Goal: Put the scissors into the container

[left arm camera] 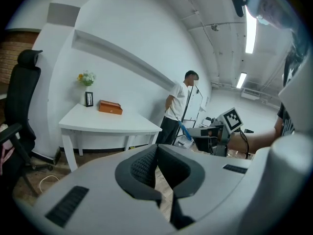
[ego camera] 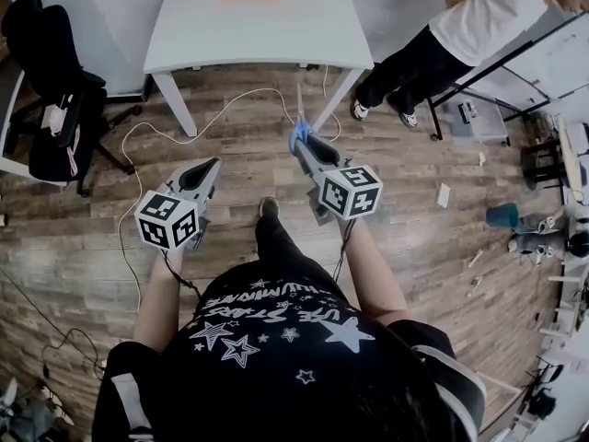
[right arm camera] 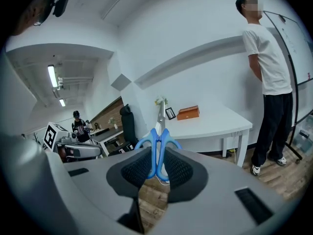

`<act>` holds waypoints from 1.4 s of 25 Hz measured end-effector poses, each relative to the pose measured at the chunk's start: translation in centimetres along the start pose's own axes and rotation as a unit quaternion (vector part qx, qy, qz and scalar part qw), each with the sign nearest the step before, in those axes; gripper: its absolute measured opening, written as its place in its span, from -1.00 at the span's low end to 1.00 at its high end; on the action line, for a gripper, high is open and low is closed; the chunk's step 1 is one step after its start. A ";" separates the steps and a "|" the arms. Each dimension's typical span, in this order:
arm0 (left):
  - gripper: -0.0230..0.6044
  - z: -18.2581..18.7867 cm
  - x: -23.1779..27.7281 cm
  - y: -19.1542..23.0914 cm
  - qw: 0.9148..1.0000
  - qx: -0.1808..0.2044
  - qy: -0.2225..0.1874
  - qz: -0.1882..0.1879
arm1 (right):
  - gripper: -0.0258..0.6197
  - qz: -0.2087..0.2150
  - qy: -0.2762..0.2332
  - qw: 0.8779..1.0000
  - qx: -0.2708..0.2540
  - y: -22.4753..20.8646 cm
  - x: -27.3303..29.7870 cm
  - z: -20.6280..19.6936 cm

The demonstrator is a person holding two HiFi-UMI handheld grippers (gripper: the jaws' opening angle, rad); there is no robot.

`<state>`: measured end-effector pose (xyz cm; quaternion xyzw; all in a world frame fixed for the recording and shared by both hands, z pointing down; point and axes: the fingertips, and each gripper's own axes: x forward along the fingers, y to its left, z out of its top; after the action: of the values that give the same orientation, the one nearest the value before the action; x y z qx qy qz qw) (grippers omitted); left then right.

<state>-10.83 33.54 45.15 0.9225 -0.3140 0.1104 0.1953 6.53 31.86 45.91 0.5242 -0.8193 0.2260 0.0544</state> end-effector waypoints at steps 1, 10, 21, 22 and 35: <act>-0.87 0.7 1.2 1.2 1.000 -0.004 -0.001 0.004 | -0.60 0.003 0.002 1.000 0.001 -0.9 1.4 0.6; -0.87 7.7 12.1 7.6 0.999 -0.012 -0.006 0.035 | -0.60 0.045 0.016 0.999 -0.003 -9.3 12.0 7.8; -0.87 12.5 19.4 10.4 0.998 -0.007 -0.019 0.060 | -0.60 0.079 0.023 0.996 -0.017 -15.5 16.9 12.5; -0.87 12.6 19.6 10.6 0.998 -0.007 -0.020 0.060 | -0.60 0.080 0.023 0.996 -0.016 -15.8 17.2 12.6; -0.87 15.7 26.7 18.6 0.999 -0.013 -0.015 0.036 | -0.60 0.050 0.037 0.998 -0.010 -21.2 24.8 15.0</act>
<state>-0.32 -1.03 45.13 0.9097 -0.3511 0.0998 0.1981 16.41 -2.64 47.30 0.4730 -0.8442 0.2394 0.0789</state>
